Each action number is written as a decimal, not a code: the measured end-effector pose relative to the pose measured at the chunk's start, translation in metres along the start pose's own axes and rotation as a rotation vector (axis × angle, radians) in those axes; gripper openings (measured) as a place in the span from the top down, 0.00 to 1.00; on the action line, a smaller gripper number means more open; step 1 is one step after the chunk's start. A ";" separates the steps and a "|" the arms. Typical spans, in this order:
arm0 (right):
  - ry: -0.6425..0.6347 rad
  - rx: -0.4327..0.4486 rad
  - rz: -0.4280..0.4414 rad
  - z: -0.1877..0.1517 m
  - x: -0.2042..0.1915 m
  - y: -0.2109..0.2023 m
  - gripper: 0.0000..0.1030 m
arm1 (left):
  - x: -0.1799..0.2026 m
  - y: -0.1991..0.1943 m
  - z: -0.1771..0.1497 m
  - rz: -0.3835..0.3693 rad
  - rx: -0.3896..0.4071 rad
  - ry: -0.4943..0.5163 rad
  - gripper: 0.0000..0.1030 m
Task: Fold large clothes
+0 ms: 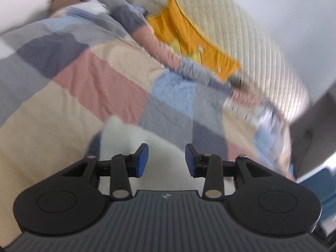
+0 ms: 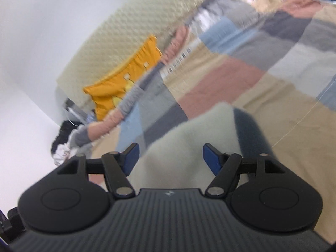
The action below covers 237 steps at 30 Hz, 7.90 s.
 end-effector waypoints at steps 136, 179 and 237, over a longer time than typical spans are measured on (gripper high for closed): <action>0.485 -0.047 0.051 -0.102 0.061 0.030 0.21 | -0.092 0.067 -0.105 -0.135 -0.196 -0.672 0.27; -0.122 0.161 0.116 -0.040 -0.037 -0.076 0.63 | -0.040 -0.079 -0.075 -0.250 0.040 -0.269 0.75; 0.114 0.449 -0.056 0.116 0.282 -0.019 0.62 | 0.308 0.232 -0.148 -0.458 -0.071 0.168 0.70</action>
Point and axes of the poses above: each gripper's, at about its wrist camera, not at the fingertips, and y roughly the way its jaws point, x to its right, z to its top, the point moved 8 cm from there along y, roughly the way its jaws point, and after that the axes turned 10 degrees about z, right-handed, at the moved point
